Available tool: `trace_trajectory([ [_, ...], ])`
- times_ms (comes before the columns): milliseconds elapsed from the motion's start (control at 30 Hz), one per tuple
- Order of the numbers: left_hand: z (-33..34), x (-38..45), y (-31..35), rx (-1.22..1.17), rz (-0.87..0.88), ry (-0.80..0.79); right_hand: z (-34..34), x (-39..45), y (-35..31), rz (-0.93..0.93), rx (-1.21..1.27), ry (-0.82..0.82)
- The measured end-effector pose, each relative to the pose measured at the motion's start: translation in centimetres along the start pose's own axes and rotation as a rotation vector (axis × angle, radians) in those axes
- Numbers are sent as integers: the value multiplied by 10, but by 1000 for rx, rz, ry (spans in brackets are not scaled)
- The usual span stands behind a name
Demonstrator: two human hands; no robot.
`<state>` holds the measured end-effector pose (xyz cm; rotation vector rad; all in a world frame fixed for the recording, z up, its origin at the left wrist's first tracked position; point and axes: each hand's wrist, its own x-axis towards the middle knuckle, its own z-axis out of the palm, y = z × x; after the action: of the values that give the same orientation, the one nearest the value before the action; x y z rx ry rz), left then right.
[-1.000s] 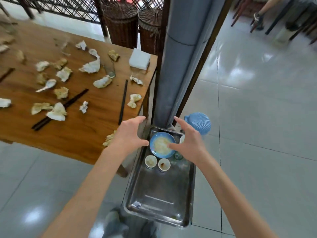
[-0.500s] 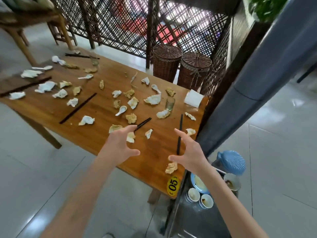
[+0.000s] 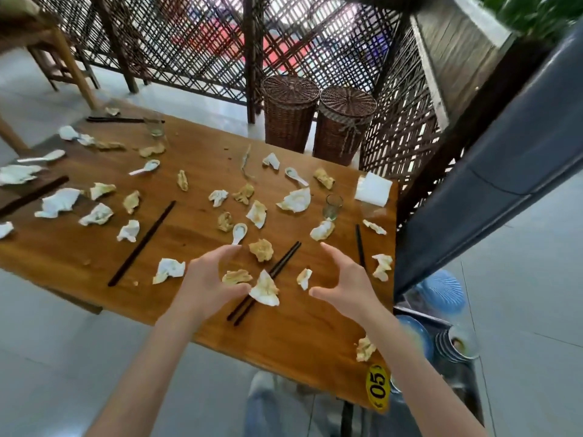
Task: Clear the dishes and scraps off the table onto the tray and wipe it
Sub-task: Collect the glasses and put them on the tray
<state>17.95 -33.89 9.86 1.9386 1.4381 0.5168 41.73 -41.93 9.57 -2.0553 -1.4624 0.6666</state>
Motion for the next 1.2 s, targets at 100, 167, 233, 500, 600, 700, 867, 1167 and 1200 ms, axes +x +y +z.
trace_trajectory([
  [100, 9, 38, -6, 14, 21, -35, 6, 37, 10, 40, -11, 36],
  [167, 17, 69, -9, 0, 32, -45, 8, 70, 17, 67, -4, 47],
  [233, 25, 102, -13, -8, 28, -74, 8, 103, 24, 105, -11, 56],
  [500, 52, 209, -17, 32, 39, -140, 15, 200, 46, 198, -46, 131],
  [600, 61, 238, -16, 28, 84, -174, 20, 223, 59, 227, -78, 154],
  [700, 72, 259, -16, 38, 94, -197, 26, 243, 73, 267, -115, 229],
  [867, 88, 275, -23, 39, 82, -258, 35, 269, 91, 367, -153, 268],
  [1167, 84, 281, -34, 58, 83, -275, 47, 287, 103, 422, -127, 321],
  [1200, 81, 280, -36, 58, 77, -276, 47, 288, 103, 415, -130, 325],
])
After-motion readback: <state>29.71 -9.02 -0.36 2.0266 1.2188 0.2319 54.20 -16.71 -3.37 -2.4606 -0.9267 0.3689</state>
